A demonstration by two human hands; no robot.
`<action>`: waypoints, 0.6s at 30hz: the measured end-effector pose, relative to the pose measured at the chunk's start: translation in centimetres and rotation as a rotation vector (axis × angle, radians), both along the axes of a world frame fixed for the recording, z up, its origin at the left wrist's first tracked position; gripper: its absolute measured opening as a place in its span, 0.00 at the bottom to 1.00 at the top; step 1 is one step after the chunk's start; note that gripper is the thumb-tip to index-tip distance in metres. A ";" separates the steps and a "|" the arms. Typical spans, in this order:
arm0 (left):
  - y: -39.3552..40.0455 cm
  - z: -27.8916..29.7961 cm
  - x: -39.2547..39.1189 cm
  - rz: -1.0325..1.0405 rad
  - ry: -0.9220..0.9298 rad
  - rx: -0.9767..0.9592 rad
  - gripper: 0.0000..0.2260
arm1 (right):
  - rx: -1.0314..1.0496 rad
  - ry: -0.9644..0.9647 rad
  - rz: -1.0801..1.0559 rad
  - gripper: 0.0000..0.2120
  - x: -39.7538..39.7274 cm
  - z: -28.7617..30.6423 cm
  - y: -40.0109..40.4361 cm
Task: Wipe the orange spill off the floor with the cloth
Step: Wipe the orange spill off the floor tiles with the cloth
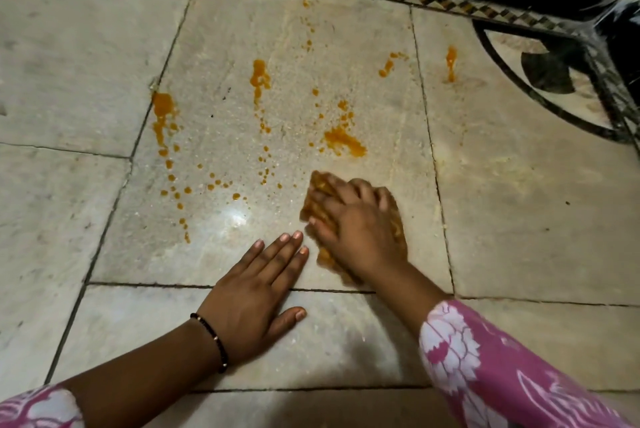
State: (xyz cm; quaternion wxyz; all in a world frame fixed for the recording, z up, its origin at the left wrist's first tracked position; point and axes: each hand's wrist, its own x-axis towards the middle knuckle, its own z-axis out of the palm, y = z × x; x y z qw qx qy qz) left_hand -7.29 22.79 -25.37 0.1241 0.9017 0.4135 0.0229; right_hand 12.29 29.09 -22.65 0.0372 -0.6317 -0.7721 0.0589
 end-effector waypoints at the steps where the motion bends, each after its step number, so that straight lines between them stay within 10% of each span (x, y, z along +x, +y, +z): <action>1: 0.0 0.0 0.0 0.001 -0.006 0.000 0.31 | -0.009 0.000 0.046 0.24 0.2 0.2 -1.6; 11: -0.3 -0.3 0.1 0.018 -0.047 -0.007 0.31 | 0.005 -0.019 -0.440 0.23 9.3 0.7 -2.6; 18: -0.1 -0.1 -0.1 0.000 -0.044 0.000 0.31 | 0.005 -0.083 -0.109 0.26 0.0 -0.1 -1.4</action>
